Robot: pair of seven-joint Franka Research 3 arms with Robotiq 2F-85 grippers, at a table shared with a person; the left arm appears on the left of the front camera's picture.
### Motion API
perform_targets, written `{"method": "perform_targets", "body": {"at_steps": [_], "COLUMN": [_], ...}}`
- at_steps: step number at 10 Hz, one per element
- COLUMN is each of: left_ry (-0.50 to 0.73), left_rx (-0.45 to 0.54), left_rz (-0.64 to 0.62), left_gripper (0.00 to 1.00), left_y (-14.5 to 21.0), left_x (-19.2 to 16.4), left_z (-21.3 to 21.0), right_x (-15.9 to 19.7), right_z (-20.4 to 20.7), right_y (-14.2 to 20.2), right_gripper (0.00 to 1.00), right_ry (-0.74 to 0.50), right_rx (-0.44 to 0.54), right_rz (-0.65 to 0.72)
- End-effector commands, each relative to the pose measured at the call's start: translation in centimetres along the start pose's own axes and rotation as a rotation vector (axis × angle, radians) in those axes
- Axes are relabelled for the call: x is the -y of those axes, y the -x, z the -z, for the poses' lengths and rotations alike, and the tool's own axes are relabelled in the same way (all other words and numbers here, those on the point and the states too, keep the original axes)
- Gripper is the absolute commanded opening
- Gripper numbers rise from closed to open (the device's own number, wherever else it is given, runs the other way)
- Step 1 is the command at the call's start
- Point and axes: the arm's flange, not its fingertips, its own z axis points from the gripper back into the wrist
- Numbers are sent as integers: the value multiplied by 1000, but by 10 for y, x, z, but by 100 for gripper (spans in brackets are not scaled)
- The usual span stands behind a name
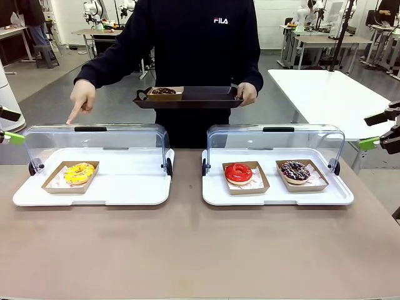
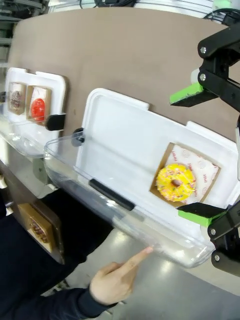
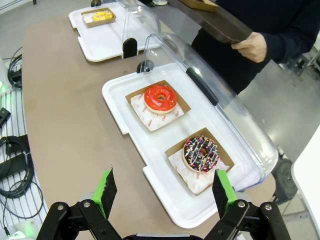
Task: Provide the desired donut to the person.
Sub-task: Pick up and lift the Paper togo box containing the Donut pointed at by the person.
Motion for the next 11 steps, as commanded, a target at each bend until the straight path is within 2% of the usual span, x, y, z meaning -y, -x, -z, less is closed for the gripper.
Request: {"method": "perform_targets", "body": {"at_steps": [1,3,5,6,7,11], "left_ry": [29,98,229,263,360,380], "left_rx": [-262,-487,-662,-714,-755,-760], "left_rz": [-26,14,130,148,176,218], "left_gripper": [100,100,100,100,100,100], "left_y": [15,37,53,61,68,75], "left_x": [-8,-12,-30,-39,-45,-64], "left_z": [18,32,64,79,93,128], "right_x": [2,2,2,2,2,2], "right_z": [2,2,2,2,2,2], "right_y": [1,1,1,1,1,1], "right_gripper": [100,100,100,100,100,100], "right_ry": [-8,-8,-8,-8,-8,-8], "right_rx": [22,22,22,22,22,22], "right_rz": [1,1,1,1,1,1]}}
